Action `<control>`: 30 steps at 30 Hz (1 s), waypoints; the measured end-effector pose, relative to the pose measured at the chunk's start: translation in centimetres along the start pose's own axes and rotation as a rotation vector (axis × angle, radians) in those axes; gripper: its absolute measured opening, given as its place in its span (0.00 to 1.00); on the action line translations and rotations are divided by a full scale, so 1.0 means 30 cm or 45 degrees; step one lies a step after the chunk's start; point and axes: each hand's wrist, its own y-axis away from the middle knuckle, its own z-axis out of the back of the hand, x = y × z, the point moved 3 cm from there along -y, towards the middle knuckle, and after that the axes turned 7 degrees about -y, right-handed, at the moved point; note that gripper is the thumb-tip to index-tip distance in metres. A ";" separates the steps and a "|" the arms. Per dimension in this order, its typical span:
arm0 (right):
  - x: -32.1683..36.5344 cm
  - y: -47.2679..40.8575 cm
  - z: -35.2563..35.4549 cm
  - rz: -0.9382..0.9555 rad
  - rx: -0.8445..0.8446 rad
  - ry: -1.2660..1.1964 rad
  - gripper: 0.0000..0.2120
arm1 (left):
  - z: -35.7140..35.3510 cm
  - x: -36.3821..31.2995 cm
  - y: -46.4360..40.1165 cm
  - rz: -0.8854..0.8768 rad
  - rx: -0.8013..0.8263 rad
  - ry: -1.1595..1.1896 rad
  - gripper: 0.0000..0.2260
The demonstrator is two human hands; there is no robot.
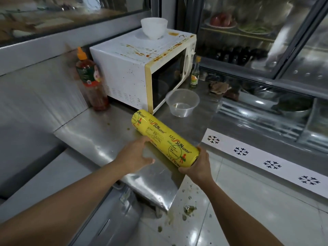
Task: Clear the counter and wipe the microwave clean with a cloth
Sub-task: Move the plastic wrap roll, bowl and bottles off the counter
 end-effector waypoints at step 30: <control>0.901 -0.192 0.055 0.463 0.045 0.394 0.45 | 0.355 0.027 -0.210 -0.060 -0.213 0.274 0.38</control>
